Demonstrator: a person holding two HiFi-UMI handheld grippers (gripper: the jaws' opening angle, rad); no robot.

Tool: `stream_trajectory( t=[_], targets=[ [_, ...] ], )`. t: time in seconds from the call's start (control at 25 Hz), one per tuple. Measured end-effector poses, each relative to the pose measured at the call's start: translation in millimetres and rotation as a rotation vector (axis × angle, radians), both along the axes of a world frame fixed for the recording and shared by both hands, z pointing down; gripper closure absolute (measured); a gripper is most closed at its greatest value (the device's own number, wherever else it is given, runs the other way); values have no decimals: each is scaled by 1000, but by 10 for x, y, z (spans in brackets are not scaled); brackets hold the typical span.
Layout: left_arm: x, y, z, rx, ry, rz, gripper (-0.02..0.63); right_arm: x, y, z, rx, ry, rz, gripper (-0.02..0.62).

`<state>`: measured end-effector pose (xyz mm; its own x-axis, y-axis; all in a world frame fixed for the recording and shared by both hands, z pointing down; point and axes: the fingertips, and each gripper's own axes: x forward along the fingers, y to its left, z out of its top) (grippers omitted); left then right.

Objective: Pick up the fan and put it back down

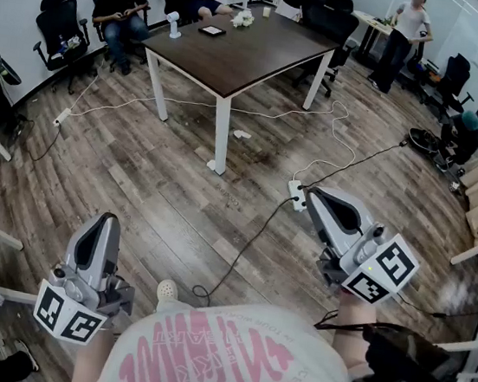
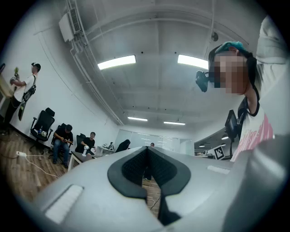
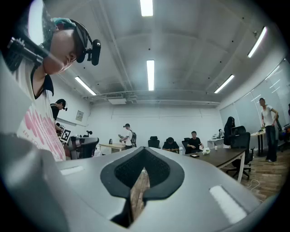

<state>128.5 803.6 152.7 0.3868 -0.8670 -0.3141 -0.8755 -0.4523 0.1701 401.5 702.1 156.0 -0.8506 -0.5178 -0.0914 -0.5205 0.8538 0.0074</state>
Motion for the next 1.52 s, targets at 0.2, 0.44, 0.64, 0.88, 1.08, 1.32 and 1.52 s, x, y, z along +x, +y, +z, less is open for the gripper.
stream_trajectory(
  t=[0.2, 0.44, 0.64, 0.88, 1.08, 1.32, 1.52],
  targets=[
    [-45, 8, 43, -2, 6, -5, 586, -6, 4, 27, 4, 4, -1, 591],
    [-68, -97, 17, 12, 5, -3, 586, 31, -78, 15, 11, 3, 17, 591],
    [-126, -211, -5, 31, 0, -23, 586, 100, -152, 29, 9, -13, 21, 589],
    [-307, -316, -176, 134, 48, 21, 586, 172, -464, 133, -62, -38, 63, 589],
    [-521, -726, -281, 179, 40, 35, 586, 39, -826, 28, -51, -47, 90, 589],
    [-775, -1471, -268, 176, 50, 97, 586, -229, -1296, 21, -70, -24, 157, 589],
    [-1217, -1996, -286, 153, 20, 82, 586, -633, -1766, -204, -39, -52, 173, 589]
  ],
)
